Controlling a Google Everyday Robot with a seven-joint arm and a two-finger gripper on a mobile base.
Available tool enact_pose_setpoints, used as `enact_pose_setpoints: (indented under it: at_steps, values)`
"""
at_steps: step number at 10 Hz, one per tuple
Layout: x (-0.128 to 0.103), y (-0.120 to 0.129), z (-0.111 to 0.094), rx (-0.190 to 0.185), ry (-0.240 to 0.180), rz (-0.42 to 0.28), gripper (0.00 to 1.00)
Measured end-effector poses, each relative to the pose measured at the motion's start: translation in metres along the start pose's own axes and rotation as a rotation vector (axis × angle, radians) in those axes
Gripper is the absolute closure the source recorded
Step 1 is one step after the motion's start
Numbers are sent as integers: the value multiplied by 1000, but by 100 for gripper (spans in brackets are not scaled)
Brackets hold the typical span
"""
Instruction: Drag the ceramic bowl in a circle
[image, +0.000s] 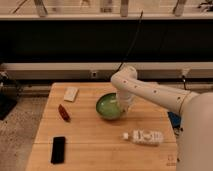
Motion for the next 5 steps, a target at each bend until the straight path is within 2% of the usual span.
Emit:
enact_pose_setpoints:
  at_steps: [2,5]
  values:
    - [-4,3,-1,-14,12,-12,100]
    - [-25,21,-5,-43,33,-43,100]
